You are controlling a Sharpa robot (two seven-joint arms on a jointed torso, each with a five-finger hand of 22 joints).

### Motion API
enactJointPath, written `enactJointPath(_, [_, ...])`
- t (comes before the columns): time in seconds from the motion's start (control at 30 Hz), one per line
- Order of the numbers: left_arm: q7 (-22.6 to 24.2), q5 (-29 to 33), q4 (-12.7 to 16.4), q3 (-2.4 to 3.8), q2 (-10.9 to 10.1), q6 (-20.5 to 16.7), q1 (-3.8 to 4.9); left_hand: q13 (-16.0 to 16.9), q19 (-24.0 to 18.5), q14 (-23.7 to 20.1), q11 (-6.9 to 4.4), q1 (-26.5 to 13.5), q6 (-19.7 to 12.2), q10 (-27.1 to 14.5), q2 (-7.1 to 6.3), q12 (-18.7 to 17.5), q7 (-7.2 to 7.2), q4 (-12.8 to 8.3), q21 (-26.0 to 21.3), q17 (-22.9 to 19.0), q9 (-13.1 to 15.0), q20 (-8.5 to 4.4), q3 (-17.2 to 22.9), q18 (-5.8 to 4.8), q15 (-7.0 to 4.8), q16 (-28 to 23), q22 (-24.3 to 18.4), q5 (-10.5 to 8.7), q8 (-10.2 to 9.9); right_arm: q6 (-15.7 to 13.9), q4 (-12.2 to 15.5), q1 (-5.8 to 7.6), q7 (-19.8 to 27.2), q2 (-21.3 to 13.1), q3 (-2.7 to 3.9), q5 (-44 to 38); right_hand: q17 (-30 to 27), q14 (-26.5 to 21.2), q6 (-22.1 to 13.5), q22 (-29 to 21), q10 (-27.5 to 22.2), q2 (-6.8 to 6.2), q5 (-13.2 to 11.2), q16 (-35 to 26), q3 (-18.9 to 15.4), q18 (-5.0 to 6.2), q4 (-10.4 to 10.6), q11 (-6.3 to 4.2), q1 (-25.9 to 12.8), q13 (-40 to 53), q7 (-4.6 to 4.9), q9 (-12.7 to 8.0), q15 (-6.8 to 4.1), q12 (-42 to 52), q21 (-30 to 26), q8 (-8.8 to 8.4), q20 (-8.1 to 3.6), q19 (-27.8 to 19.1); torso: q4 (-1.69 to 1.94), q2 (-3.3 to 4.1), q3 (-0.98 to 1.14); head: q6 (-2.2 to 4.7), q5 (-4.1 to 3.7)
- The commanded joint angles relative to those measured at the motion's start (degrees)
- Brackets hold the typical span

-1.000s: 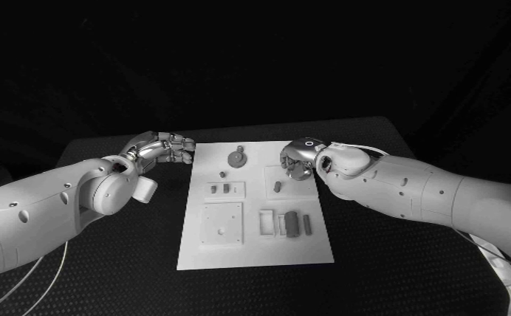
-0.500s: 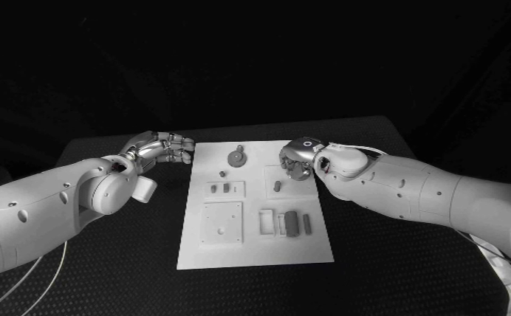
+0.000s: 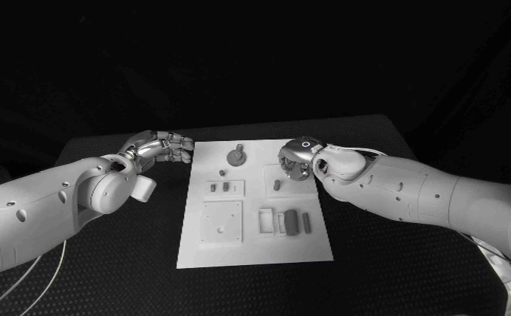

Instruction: Assemble the parts on the task board

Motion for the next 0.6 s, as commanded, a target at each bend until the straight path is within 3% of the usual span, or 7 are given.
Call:
enactJointPath(0.03, [0.3,0.1,0.1,0.05,0.0,0.7,0.08,-0.1,0.0,0.2,0.48,-0.4,0.1,0.1,0.03,0.1,0.19,0.0,-0.3,0.1,-0.1,0.26,-0.3,0.62,0.41,-0.4,-0.1,0.28,0.2,3.5,0.3,-1.36,-0.5,-0.2,-0.82,-1.8,0.6,0.9,0.6,1.2,1.1,-0.05,0.0,0.3,0.1,1.19,-0.1,-0.73,0.7,1.0,0.01,0.2,-0.4,0.2,0.3,0.36,-0.17,0.7,-0.02,0.01,0.0,-0.05,-0.12])
enactJointPath(0.43, [0.3,0.1,0.0,0.04,0.0,0.6,0.08,-0.2,0.1,0.2,0.51,-0.4,0.0,0.1,-0.01,0.1,0.23,0.0,-0.3,0.2,-0.1,0.28,-0.3,0.65,0.42,-0.4,-0.1,0.28,0.3,-1.5,0.8,-1.44,0.1,-0.3,-0.81,-0.1,1.5,1.5,1.0,1.2,1.5,-0.43,0.0,0.5,0.0,1.19,-0.1,-0.97,0.9,1.9,-0.17,0.6,-0.73,0.2,0.6,0.39,-0.46,1.5,0.01,-0.01,0.0,0.02,-0.34])
enactJointPath(0.6, [0.2,0.1,-0.1,0.04,0.0,0.5,0.08,-0.2,0.1,0.2,0.53,-0.4,0.0,0.1,-0.02,0.1,0.29,0.0,-0.3,0.2,-0.2,0.29,-0.3,0.66,0.42,-0.5,-0.1,0.28,0.3,-1.8,0.7,-1.44,0.8,-0.4,-0.8,0.9,1.5,1.5,1.0,1.2,1.5,-0.45,0.0,0.4,0.0,1.19,-0.1,-0.97,0.9,2.0,-0.18,0.6,-0.74,0.2,0.6,0.38,-0.48,1.6,0.02,-0.03,-0.01,0.05,-0.35])
